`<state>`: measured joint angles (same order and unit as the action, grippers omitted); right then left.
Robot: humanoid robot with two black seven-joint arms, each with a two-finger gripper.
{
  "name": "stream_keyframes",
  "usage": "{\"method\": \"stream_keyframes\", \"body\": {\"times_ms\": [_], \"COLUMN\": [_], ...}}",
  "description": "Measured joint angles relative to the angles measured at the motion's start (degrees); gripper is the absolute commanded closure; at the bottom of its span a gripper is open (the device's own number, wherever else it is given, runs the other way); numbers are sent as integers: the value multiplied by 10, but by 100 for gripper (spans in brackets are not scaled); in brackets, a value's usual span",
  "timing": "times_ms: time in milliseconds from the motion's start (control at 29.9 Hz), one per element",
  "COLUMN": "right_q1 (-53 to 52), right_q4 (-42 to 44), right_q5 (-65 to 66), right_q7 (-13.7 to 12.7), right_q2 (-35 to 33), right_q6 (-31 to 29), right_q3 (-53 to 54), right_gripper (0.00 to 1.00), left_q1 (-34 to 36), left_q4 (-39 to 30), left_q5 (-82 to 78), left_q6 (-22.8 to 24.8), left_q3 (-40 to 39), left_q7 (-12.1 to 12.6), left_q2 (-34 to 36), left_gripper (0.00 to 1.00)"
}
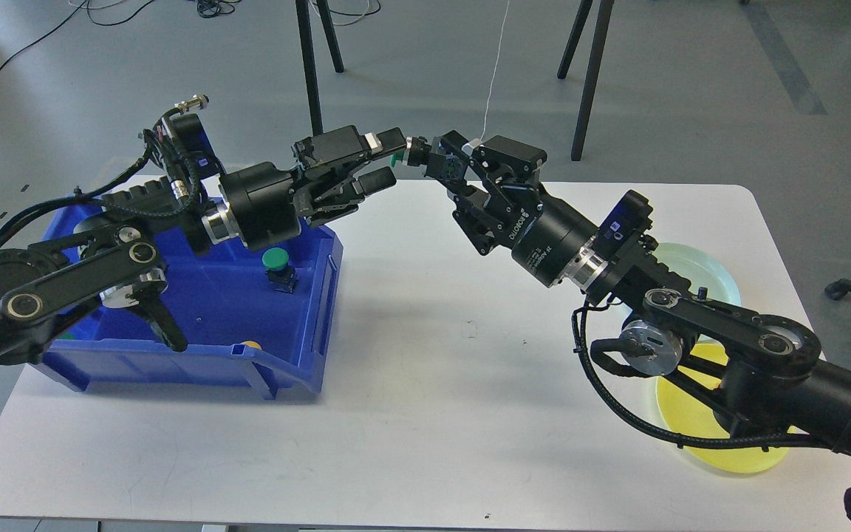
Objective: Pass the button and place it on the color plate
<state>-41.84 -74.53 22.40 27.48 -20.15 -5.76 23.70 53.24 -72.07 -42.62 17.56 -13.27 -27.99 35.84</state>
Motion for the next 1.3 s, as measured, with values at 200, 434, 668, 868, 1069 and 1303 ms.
{"method": "stream_keyframes", "body": {"times_ms": [200,434,668,868,1069,1303], "right_q1": [94,163,164,169,197,217], "right_q4": [9,78,133,134,132,108], "right_q5": [-13,-168,-262,-270,-285,-286], "right_q7": [-14,-91,-149,-152,-152,-151], "right_q2": [-26,-20,-12,7,11,6], "right_q6": [57,225,331,337,338,338], "right_q3": [103,171,171,190,260,298], "right_gripper": [99,99,92,39,1,1], "left_q1": [0,0,1,1,1,0], "left_q4": [0,1,2,1,1,1], "left_q5": [0,0,0,0,0,16], "left_q6": [0,-1,-1,-1,-1,-6], "left_q3": [0,0,0,0,0,0], "left_q7": [0,0,0,0,0,0], "left_q2": [0,-4,-8,-8,-7,-7], "left_gripper": [15,14,14,14,14,12]}}
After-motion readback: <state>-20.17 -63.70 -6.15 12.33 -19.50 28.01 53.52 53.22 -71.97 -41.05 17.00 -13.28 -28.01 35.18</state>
